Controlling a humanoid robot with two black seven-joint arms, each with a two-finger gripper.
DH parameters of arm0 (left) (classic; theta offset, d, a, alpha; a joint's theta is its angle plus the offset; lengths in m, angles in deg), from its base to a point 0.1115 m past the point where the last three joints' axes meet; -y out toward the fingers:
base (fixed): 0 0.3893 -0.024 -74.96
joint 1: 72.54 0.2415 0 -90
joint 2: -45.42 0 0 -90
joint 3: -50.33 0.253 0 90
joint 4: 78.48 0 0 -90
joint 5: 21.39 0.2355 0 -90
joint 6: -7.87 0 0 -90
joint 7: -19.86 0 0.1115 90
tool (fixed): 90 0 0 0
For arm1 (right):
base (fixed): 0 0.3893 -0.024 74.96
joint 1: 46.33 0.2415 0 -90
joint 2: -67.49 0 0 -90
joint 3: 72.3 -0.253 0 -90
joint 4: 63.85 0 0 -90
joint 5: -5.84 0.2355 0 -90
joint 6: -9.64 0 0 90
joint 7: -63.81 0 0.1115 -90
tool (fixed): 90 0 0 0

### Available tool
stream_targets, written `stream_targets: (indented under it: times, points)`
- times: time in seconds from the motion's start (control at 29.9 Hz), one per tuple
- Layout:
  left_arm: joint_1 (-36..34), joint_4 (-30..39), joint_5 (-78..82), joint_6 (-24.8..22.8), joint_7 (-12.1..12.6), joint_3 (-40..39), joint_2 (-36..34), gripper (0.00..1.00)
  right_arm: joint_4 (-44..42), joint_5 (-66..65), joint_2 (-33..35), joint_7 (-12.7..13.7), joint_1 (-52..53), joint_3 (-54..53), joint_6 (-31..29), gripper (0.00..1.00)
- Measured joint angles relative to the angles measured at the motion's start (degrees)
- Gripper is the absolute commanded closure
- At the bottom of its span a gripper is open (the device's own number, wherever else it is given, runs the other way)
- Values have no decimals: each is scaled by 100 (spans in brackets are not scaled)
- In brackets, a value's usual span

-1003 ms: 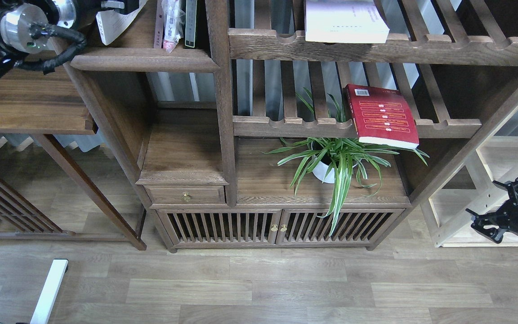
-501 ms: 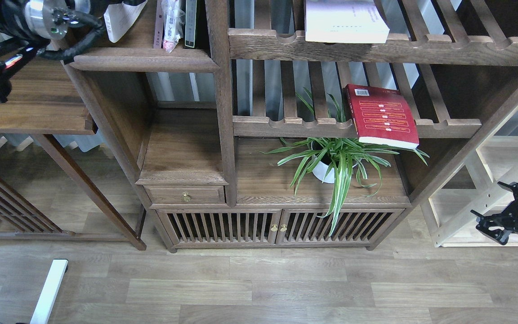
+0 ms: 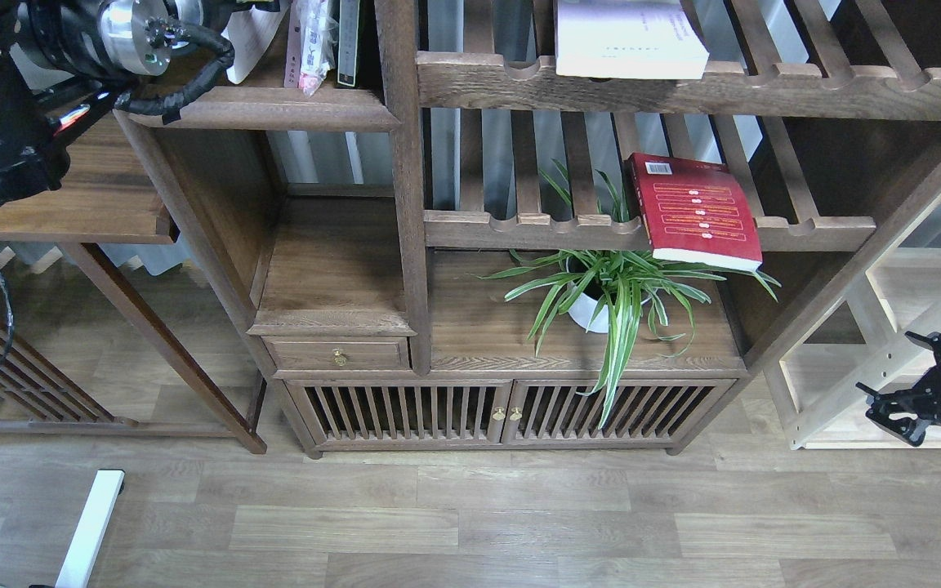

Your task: Organize books on shelf

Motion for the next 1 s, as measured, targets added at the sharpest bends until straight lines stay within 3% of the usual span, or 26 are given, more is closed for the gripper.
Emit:
stream_targets:
  times: [0.7, 1.0]
  points:
    - [38, -324, -285, 156, -78, -244, 301, 100, 0, 0, -7, 0, 0, -9, 0, 9]
    - [37, -351, -248, 156, 1, -148, 376, 100, -8, 0, -3, 0, -9, -9, 0, 9]
